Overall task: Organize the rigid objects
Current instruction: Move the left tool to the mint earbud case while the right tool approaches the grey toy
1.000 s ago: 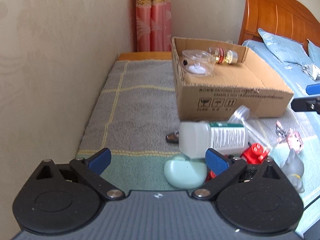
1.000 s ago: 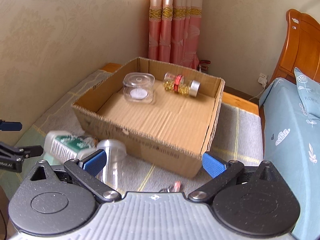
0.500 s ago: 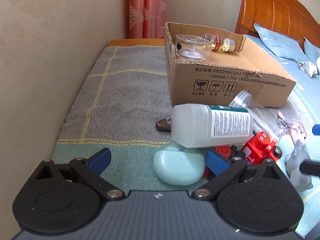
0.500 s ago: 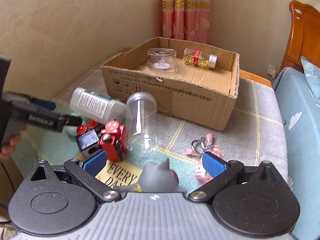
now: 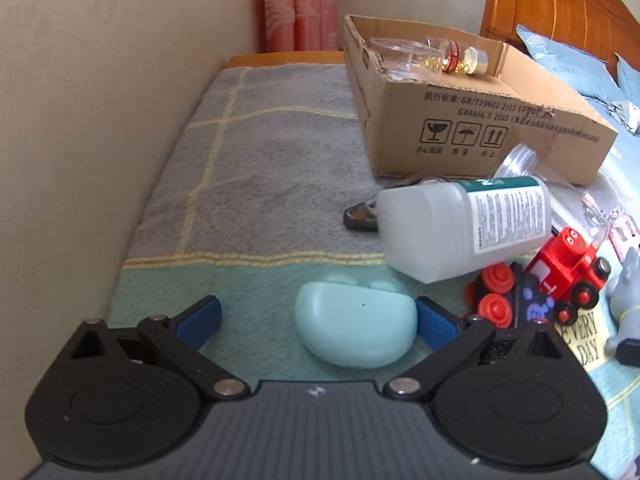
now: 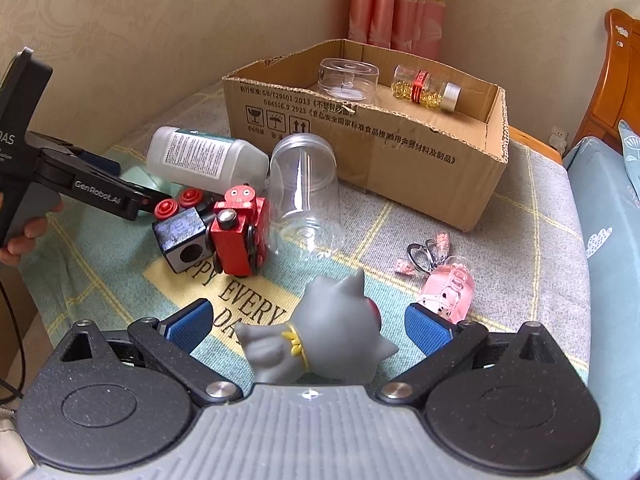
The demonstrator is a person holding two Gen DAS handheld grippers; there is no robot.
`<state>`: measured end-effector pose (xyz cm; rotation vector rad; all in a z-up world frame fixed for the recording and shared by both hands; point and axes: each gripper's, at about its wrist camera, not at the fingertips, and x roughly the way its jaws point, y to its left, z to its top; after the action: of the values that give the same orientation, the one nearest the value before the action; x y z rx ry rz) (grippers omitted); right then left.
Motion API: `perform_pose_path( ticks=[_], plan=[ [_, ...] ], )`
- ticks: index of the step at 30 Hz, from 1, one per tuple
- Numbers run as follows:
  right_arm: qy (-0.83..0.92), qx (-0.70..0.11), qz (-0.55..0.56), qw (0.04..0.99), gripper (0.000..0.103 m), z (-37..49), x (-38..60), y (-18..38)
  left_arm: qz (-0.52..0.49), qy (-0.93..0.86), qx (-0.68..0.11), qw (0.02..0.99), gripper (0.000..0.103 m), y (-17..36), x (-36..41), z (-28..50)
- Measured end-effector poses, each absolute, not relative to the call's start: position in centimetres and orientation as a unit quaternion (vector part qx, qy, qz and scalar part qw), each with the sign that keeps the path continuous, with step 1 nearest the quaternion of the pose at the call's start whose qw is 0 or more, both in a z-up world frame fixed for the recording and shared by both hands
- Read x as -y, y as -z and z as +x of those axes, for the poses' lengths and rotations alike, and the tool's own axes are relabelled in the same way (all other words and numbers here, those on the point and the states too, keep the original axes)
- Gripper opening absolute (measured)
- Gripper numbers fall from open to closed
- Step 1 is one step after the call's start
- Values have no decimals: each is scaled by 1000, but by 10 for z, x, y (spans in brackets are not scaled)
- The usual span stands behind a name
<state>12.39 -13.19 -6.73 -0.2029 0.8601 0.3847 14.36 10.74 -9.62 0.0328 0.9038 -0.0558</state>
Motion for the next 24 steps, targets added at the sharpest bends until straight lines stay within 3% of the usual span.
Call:
perform_pose_path(
  ticks=[9,24],
  plan=[
    [-205,-433,-143,866,103,121,128,86,25,27,-431,901,102,96,-109,141],
    [-232,-417,-125,870,103,126,132,91,32,82,-422,902,101,99,-108,143]
  ],
)
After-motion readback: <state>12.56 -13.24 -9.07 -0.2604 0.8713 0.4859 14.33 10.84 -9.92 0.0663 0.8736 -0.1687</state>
